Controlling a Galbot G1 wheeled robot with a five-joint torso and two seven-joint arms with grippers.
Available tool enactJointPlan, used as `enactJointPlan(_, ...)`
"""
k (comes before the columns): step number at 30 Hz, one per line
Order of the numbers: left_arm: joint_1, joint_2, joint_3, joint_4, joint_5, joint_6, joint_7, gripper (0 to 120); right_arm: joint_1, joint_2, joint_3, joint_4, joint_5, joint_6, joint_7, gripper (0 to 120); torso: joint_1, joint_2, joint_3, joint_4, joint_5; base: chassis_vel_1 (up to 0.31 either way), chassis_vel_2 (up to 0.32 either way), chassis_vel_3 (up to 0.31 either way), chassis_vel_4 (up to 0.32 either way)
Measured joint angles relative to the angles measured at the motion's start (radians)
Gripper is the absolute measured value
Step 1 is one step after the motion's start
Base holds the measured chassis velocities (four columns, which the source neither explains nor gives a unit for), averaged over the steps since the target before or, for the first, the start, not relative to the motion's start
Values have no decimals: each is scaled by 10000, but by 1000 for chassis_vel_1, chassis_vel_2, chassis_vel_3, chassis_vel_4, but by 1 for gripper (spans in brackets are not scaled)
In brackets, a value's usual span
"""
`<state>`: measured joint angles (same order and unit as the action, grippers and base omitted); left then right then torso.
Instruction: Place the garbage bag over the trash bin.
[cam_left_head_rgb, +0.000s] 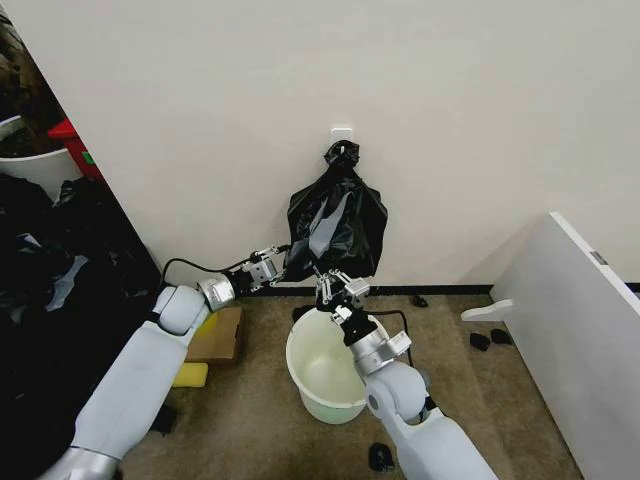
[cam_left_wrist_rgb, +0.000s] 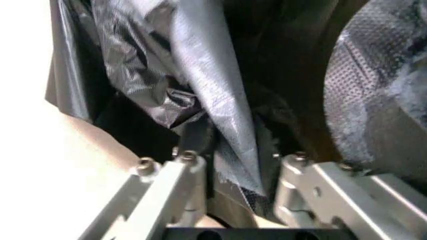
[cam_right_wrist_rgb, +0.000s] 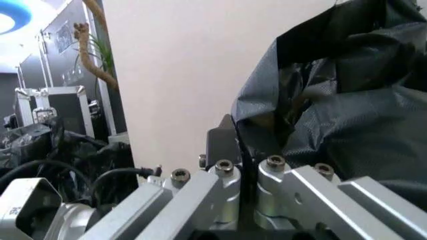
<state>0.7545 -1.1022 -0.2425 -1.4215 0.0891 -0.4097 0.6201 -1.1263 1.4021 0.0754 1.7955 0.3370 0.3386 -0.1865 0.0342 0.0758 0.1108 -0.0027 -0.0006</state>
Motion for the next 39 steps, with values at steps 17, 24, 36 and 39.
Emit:
enactJointPlan(17, 2437, 194, -437, -2208, -4343, 1158, -5580, 0, -813, -633, -190, 366, -239, -269, 2375, 0, -1, 0, -1, 9, 1, 0, 0, 0, 0)
enactJointPlan(24, 3686, -149, -554, -3679, -5451, 1178, -7018, 0, -1745, -796, -208, 877, -502, -192, 2769, 0, -1, 1, -2, -2, 2, 0, 0, 0, 0)
enactJointPlan(36, 5741, -369, -1187, -5558, -5992, 1322, -7275, 0, -3257, -1044, 318, 2175, -1645, 872, 1908, 0, -2, 2, -2, 2, 2, 0, 0, 0, 0)
enactJointPlan(39, 6031, -361, -1269, -5914, -5992, 1321, -7095, 0, -3502, -1117, 526, 2511, -1787, 1122, 1632, 0, -1, 2, -1, 3, 2, 0, 0, 0, 0)
